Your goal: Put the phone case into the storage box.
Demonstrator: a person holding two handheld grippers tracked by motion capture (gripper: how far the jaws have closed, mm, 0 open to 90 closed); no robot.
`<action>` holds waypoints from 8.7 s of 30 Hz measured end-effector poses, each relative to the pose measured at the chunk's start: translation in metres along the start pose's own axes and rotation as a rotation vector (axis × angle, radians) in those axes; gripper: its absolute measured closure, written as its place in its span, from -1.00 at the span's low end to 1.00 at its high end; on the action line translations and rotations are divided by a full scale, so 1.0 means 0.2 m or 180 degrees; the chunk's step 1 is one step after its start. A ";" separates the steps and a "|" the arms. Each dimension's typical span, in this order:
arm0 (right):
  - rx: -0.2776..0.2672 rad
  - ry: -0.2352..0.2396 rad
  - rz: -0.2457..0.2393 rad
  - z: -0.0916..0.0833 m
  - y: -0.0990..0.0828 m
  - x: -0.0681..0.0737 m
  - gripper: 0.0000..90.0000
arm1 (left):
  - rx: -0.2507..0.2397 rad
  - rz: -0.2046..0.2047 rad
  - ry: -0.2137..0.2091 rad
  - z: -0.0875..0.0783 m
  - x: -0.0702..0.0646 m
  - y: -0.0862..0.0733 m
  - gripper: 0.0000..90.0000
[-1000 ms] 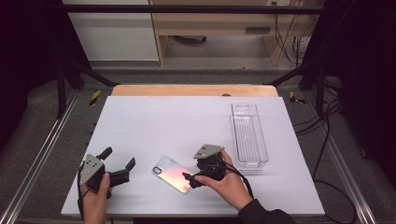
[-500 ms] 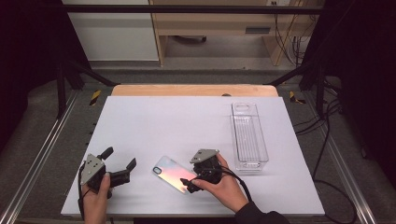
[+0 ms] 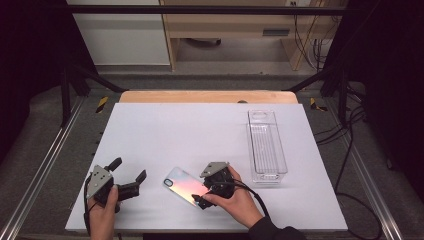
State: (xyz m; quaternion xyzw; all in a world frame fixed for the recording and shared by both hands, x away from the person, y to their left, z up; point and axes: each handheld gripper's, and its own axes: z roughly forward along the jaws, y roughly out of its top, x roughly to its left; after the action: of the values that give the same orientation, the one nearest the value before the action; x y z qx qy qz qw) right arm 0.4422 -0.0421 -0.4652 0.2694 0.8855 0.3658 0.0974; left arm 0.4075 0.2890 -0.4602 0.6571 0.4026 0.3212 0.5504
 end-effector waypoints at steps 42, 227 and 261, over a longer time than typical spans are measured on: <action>-0.0030 0.0101 0.0055 0.13 0.01 0.07 -0.86 | -0.0001 -0.0031 -0.0008 0.00 0.00 0.00 -0.97; -0.1532 -0.0514 -0.0032 -0.21 -0.06 -0.08 -0.60 | 0.0448 0.0232 -0.1041 0.21 -0.41 0.24 -0.95; -0.1574 -0.0605 -0.0129 -0.20 -0.06 -0.06 -0.60 | 0.0423 0.0158 -0.1099 0.31 -0.47 0.33 -0.77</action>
State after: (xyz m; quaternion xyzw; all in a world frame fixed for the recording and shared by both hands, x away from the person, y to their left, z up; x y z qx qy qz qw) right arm 0.4323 -0.0799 -0.4451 0.2527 0.7613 0.5421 0.2503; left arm 0.4282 0.1731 -0.4040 0.7471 0.3061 0.1898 0.5586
